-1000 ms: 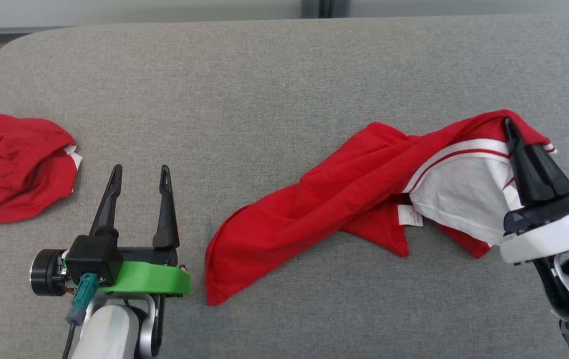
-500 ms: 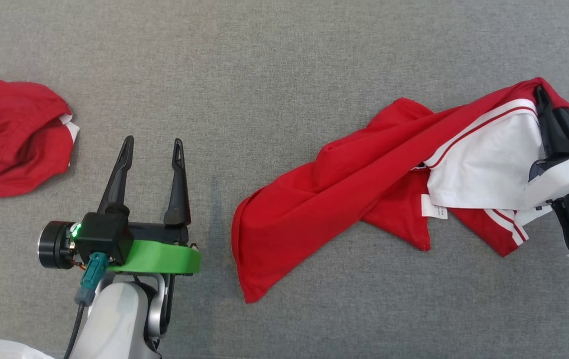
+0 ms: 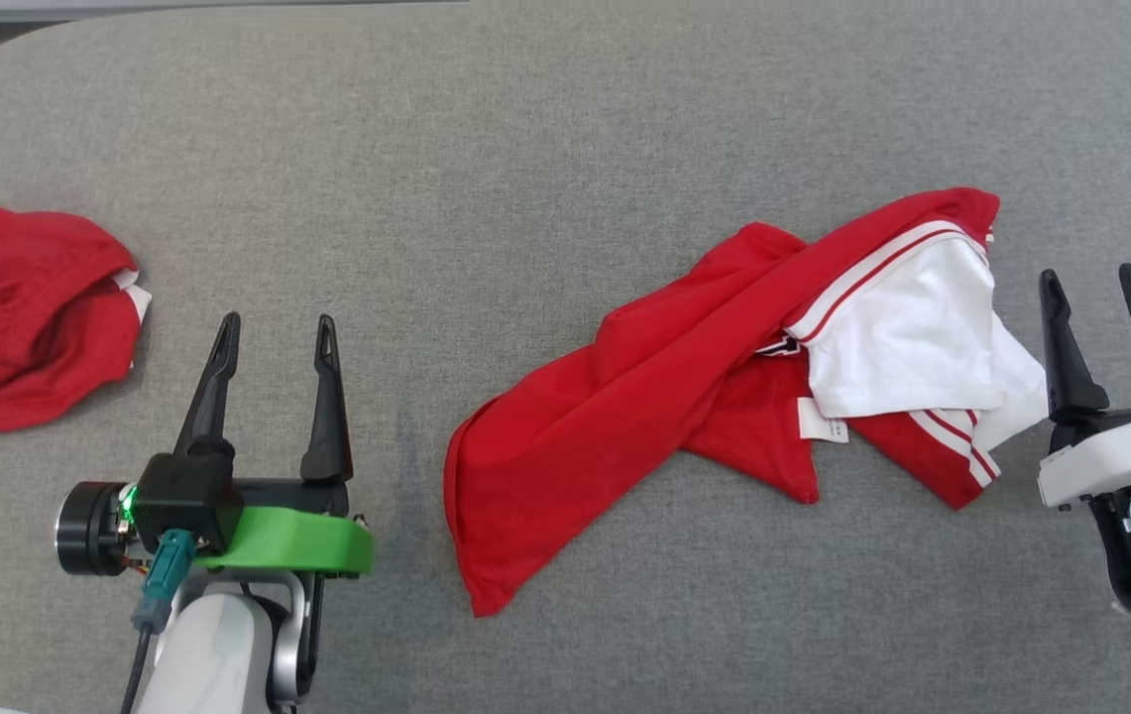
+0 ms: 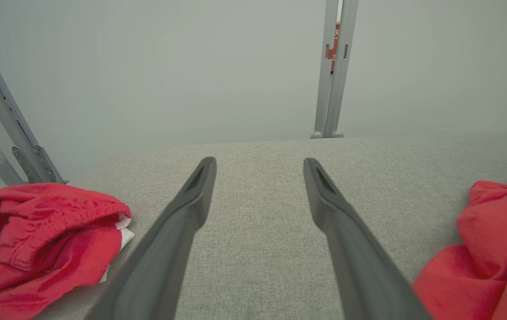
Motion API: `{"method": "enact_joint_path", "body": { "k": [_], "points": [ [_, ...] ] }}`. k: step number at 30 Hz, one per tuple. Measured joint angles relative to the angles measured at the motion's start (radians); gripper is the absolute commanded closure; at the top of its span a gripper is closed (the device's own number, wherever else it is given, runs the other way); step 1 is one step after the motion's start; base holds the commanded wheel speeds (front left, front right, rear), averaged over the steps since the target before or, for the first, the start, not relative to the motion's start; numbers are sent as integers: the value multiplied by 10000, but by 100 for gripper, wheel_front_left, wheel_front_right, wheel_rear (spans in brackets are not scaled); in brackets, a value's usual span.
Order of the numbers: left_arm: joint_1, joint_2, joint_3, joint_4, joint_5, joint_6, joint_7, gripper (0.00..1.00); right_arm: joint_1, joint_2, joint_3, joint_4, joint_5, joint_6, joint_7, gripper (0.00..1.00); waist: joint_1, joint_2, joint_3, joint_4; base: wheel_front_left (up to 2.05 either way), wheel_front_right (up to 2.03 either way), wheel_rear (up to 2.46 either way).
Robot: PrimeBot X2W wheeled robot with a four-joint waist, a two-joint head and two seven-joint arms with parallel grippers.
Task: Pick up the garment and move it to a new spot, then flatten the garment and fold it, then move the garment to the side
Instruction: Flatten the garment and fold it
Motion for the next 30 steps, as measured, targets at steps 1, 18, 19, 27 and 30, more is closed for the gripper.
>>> {"method": "enact_joint_path", "body": {
  "k": [1,18,19,27,30],
  "points": [
    [82,12,40,6,0,0,0,0,206,151,-186,-330,-161,0,-21,0,0,0,-94,-50,0,0,0],
    [1174,238,153,291,-19,-6,6,0,3129,1985,-959,-4002,-1559,0,744,0,0,0,-1467,-637,0,0,0],
    [1188,245,150,291,-21,-6,38,0,3166,2019,-972,-4065,-1559,0,790,0,0,0,-1488,-653,0,0,0],
    [1240,313,90,251,-82,29,75,0,3285,2109,-989,-4343,-1592,0,965,0,0,0,-1522,-648,0,0,0],
    [1241,326,46,219,-92,31,77,0,3297,2123,-995,-4376,-1603,0,991,0,0,0,-1491,-642,0,0,0]
  ]
}}
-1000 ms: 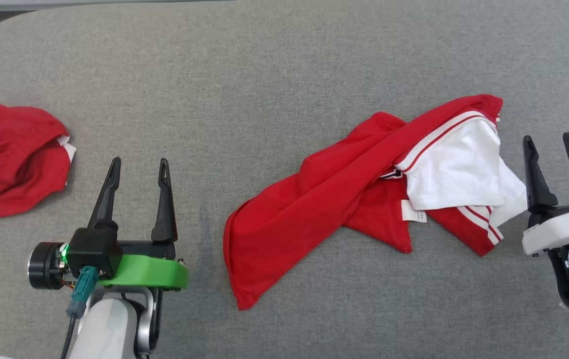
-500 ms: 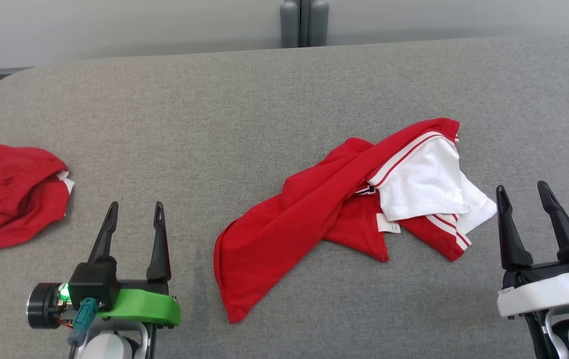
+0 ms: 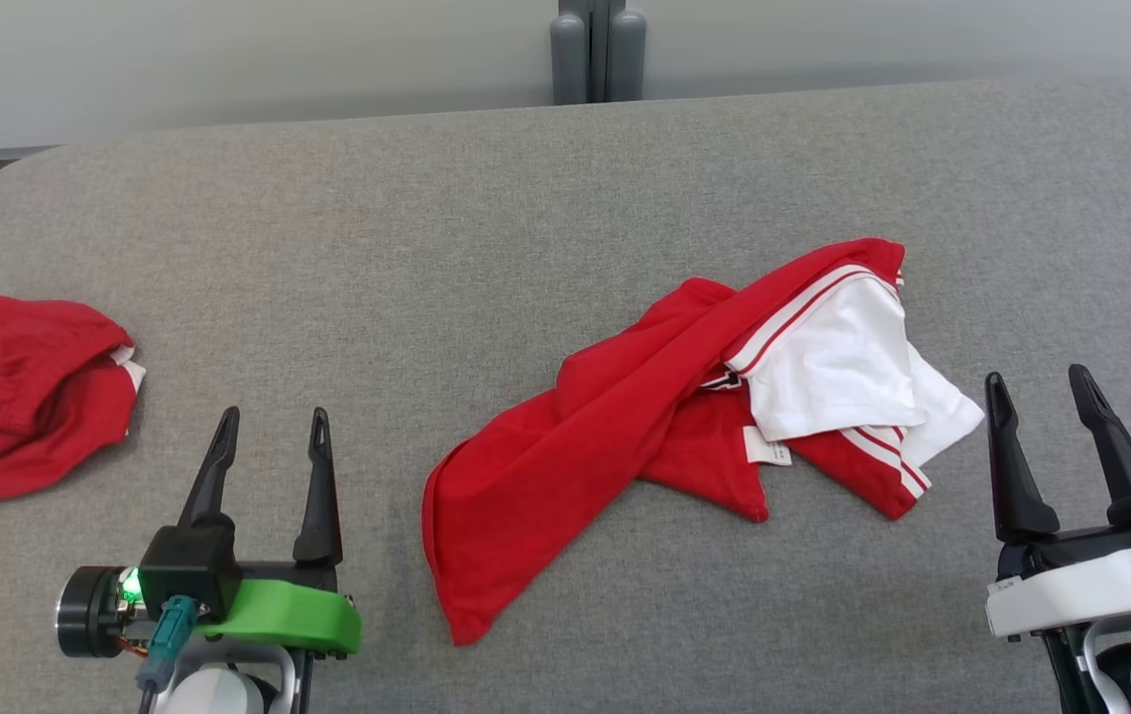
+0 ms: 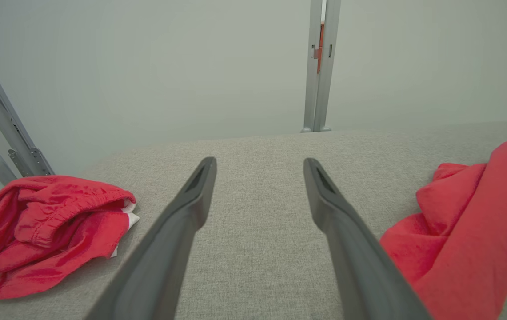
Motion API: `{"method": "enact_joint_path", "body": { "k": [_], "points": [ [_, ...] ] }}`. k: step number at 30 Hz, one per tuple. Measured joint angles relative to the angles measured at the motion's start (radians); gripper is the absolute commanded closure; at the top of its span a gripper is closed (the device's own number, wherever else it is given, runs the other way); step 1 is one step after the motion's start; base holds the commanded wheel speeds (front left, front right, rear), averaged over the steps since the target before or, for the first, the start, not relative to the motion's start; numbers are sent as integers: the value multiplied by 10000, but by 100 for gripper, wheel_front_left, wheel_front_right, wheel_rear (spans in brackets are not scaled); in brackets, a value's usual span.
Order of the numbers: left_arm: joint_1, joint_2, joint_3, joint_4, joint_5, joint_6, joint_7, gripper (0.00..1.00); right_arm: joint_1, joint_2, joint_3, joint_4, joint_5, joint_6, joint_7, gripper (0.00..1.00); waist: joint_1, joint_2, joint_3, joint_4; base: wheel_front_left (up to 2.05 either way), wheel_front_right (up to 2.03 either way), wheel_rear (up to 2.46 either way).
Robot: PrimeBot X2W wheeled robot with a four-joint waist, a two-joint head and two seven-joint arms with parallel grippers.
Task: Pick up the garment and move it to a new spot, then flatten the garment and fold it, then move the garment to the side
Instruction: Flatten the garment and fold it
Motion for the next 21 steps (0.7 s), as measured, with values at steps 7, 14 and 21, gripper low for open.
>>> {"method": "enact_joint_path", "body": {
  "k": [7,14,21],
  "points": [
    [-81,-38,-366,-94,-238,-395,276,0,2,8,-17,-59,-4,0,40,0,0,0,102,36,0,0,0],
    [-310,-370,-1551,1087,-1055,-1440,2299,0,-107,-6,159,-67,-12,0,82,0,0,0,383,-4,0,0,0],
    [-766,-410,-1586,2253,-1584,-1616,2744,100,-274,-48,194,92,58,0,-58,0,0,0,661,-196,0,0,0]
  ]
}}
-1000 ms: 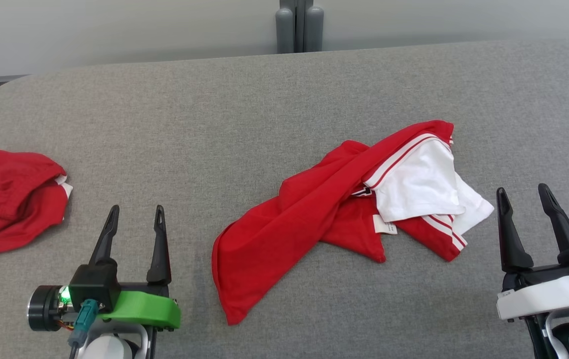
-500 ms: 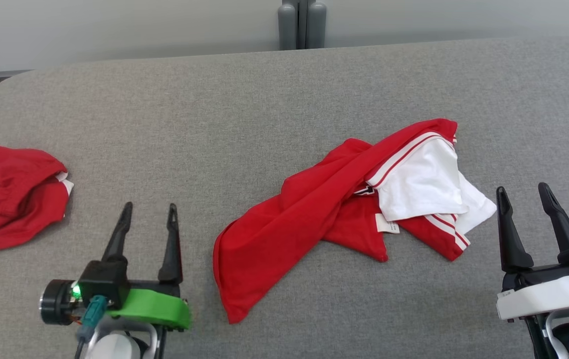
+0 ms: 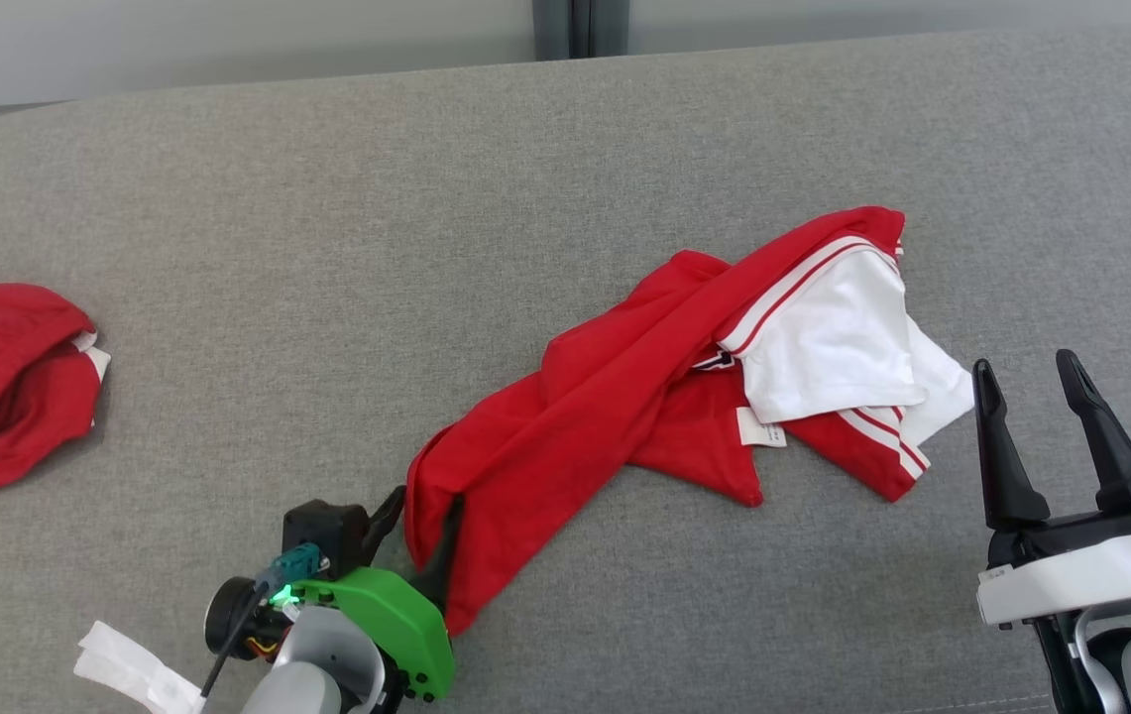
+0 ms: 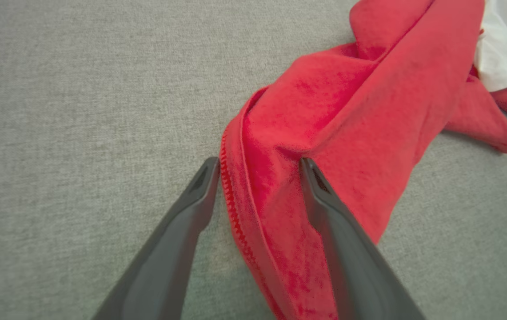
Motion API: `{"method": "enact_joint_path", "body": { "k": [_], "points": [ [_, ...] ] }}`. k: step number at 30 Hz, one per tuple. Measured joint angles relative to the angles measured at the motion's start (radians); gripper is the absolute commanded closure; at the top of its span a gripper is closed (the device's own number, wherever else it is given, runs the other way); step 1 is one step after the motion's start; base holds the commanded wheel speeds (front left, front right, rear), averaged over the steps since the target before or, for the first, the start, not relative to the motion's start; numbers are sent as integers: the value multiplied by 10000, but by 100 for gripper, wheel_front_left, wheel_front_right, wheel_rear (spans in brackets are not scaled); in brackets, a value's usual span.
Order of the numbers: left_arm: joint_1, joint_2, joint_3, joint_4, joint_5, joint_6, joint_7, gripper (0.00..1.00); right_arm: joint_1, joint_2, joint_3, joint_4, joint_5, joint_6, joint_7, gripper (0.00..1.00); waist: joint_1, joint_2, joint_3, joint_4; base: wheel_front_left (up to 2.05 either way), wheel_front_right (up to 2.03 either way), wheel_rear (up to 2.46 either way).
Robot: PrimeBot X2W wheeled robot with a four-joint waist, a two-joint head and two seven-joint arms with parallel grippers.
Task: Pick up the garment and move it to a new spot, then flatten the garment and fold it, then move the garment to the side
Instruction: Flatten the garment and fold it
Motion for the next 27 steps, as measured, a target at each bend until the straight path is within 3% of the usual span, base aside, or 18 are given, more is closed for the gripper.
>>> {"method": "enact_joint_path", "body": {
  "k": [13,20,21,22,27],
  "points": [
    [-2258,719,339,1037,31,-84,-500,100,-247,19,-113,153,13,0,-48,0,0,0,364,-203,0,0,0],
    [-3537,1024,345,2380,-19,-174,-756,100,-484,67,-40,311,77,0,-176,0,0,0,596,-515,0,0,0],
    [-3643,1032,320,2596,-38,-198,-863,56,-502,77,-21,343,79,0,-211,0,0,0,629,-566,0,0,0],
    [-3697,1034,295,2796,-98,-215,-989,0,-528,84,2,376,79,0,-222,0,0,0,655,-616,0,0,0],
    [-3692,988,451,3166,-198,-73,-2046,0,-537,109,40,493,27,0,-299,0,0,0,632,-725,0,0,0]
  ]
}}
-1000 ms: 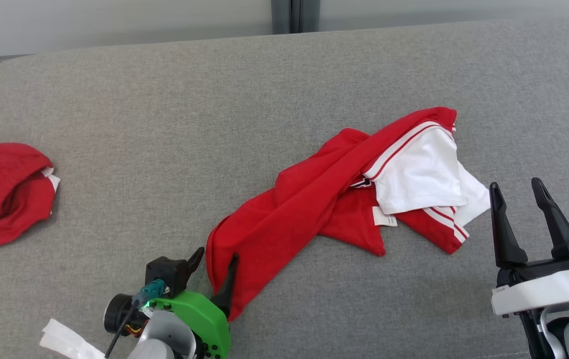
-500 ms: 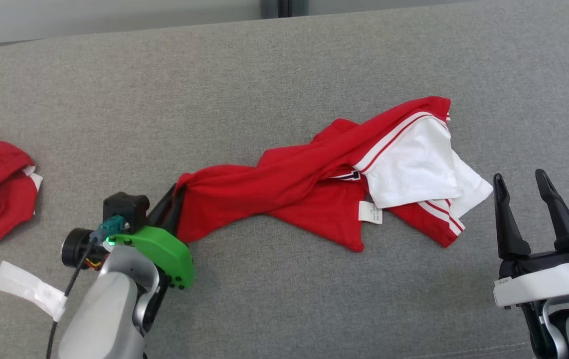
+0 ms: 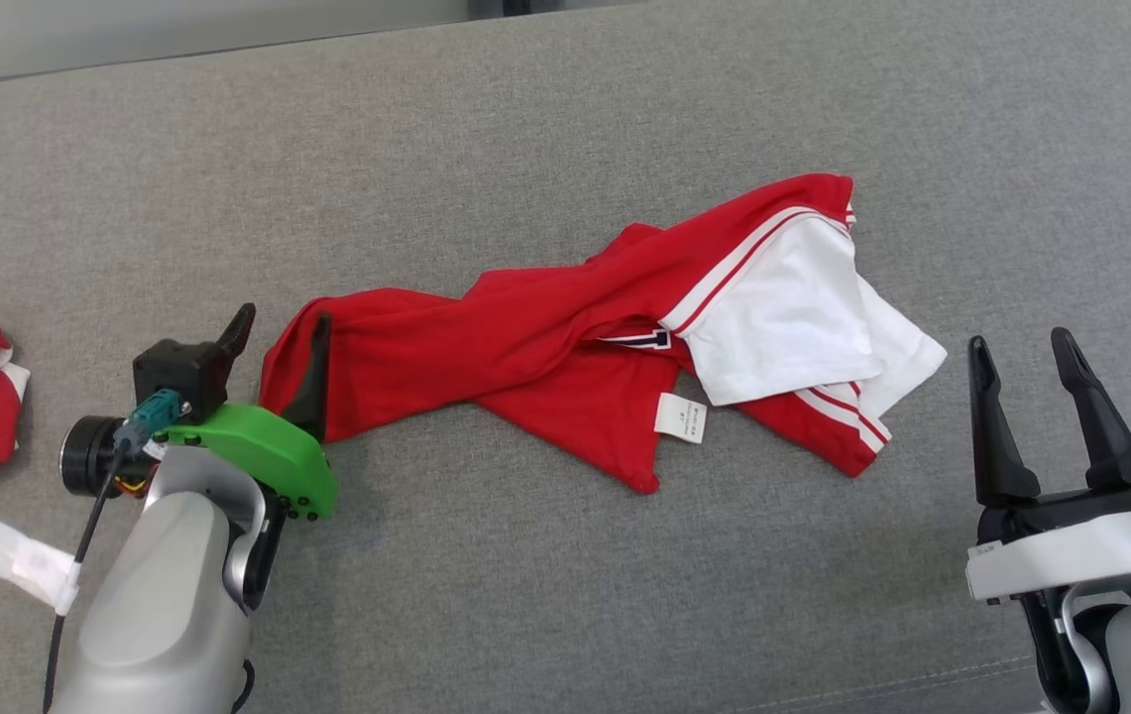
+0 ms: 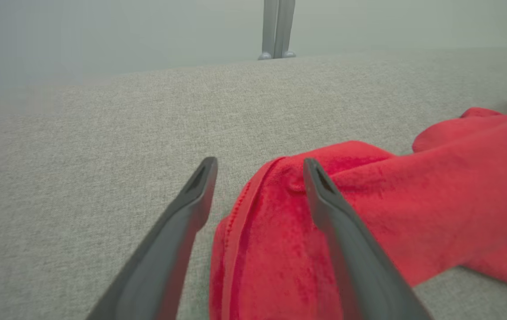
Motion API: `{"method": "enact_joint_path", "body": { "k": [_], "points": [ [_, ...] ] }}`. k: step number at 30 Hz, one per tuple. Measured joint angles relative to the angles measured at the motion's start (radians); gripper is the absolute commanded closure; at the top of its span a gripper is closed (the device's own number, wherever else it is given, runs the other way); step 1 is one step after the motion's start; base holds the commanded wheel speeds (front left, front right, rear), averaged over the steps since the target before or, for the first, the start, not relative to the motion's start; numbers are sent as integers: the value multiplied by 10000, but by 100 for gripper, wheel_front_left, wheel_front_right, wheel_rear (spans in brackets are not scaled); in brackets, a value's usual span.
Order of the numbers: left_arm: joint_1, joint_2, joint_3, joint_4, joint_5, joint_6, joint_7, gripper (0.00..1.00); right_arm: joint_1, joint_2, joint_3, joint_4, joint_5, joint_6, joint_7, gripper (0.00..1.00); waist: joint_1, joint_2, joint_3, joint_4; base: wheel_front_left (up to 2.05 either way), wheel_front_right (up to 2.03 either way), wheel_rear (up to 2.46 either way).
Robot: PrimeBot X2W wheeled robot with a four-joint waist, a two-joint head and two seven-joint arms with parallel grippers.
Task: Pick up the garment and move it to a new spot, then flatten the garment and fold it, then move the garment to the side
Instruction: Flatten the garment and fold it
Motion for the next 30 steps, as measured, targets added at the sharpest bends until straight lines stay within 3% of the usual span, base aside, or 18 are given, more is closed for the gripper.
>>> {"method": "enact_joint_path", "body": {
  "k": [7,16,30],
  "points": [
    [1078,-127,640,-1124,0,817,-713,0,111,117,40,-94,-142,0,148,0,0,0,-419,126,0,0,0],
    [3476,-96,1168,-4245,869,1684,-763,0,502,171,-19,-307,-326,0,635,0,0,0,-1108,439,0,0,0],
    [4527,21,1022,-5108,1074,1871,-683,0,772,151,-58,-500,-353,0,890,0,0,0,-1475,685,0,0,0]
  ]
}}
